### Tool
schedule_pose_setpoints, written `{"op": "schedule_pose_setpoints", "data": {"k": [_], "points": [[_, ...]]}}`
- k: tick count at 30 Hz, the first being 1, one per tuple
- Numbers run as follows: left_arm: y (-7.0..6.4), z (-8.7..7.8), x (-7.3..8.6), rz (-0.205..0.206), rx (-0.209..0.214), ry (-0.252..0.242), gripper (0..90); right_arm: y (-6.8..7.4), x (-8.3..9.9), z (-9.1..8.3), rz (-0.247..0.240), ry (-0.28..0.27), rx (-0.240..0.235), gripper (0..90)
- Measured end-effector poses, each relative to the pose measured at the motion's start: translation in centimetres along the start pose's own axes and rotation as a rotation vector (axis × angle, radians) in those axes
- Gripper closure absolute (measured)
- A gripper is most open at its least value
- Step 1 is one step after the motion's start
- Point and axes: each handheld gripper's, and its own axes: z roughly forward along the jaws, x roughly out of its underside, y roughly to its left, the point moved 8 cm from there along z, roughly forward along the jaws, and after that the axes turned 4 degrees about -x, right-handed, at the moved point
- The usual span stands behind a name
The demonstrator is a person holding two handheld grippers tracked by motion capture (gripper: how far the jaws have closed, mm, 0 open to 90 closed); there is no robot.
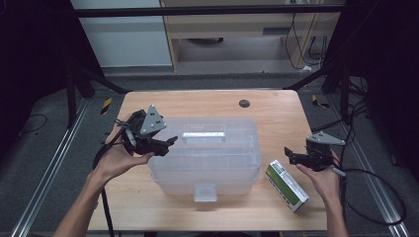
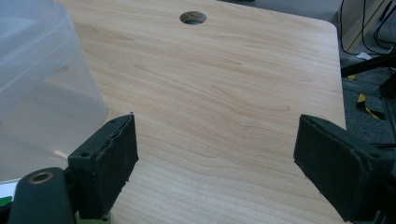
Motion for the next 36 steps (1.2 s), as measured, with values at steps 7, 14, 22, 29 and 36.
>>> {"op": "schedule_pose_setpoints", "data": {"k": [7, 14, 22, 29, 36], "points": [[-0.8, 0.2, -0.6, 0.051, 0.008, 0.012, 27.6, 0.0, 0.1, 0.1, -0.001, 0.005, 0.0, 13.9], [-1.6, 0.1, -1.0, 0.104, 0.021, 0.033, 27.8, 0.0, 0.1, 0.1, -0.002, 0.006, -0.002, 13.8], [-2.4, 0.3, -1.7, 0.152, 0.015, 0.044, 28.7, 0.0, 0.1, 0.1, -0.003, 0.007, -0.003, 13.8], [-3.1, 0.6, -2.2, 0.202, 0.017, 0.067, 29.5, 0.0, 0.2, 0.1, -0.004, 0.011, -0.003, 13.8], [-3.5, 0.9, -2.6, 0.249, -0.014, 0.086, 31.2, 0.0, 0.2, 0.1, -0.001, 0.012, -0.004, 13.8]]}}
